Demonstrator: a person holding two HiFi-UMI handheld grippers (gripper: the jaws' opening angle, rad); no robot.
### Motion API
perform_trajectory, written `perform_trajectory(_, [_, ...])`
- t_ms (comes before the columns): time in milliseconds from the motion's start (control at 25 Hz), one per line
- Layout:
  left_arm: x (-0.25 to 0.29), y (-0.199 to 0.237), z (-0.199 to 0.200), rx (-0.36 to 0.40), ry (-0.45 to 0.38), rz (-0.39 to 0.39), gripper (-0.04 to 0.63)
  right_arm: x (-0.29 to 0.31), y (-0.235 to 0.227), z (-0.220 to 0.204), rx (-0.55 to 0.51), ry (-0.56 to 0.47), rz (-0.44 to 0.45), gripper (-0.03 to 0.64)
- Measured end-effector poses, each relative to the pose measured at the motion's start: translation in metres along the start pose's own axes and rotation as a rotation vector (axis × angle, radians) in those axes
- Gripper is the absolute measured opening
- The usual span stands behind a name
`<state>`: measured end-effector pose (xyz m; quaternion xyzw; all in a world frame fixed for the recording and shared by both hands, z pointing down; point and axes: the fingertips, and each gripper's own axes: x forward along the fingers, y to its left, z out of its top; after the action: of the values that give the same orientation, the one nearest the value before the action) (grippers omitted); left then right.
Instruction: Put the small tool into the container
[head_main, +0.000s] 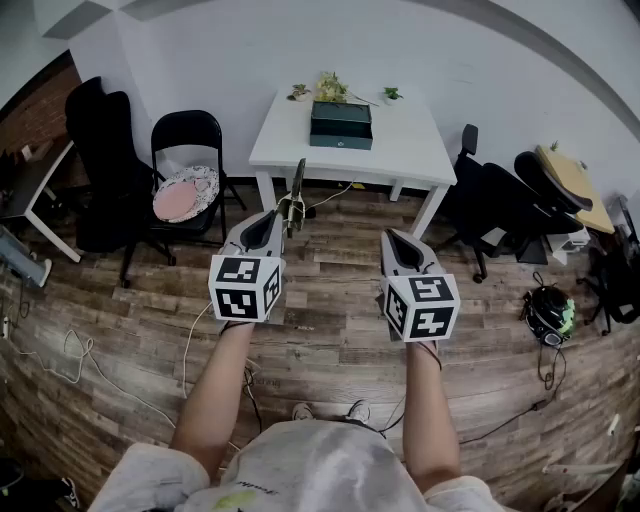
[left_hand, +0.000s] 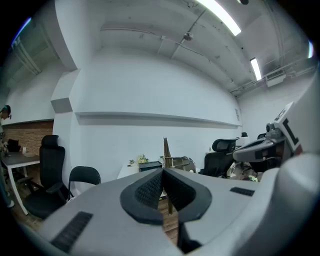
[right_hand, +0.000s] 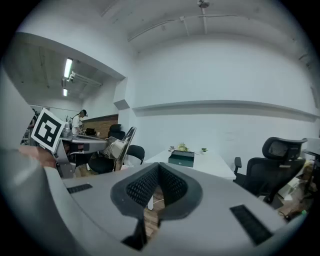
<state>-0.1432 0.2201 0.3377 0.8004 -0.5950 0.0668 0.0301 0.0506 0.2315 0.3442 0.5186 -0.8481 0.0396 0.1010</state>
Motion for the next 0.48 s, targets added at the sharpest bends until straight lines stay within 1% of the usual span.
perform_trajectory(480, [0.008,0.017,-0.012,-0.018,0.015,-0.043,0.0,0.012,0.012,-0.005,-0.003,0.031,-0.053,0.005])
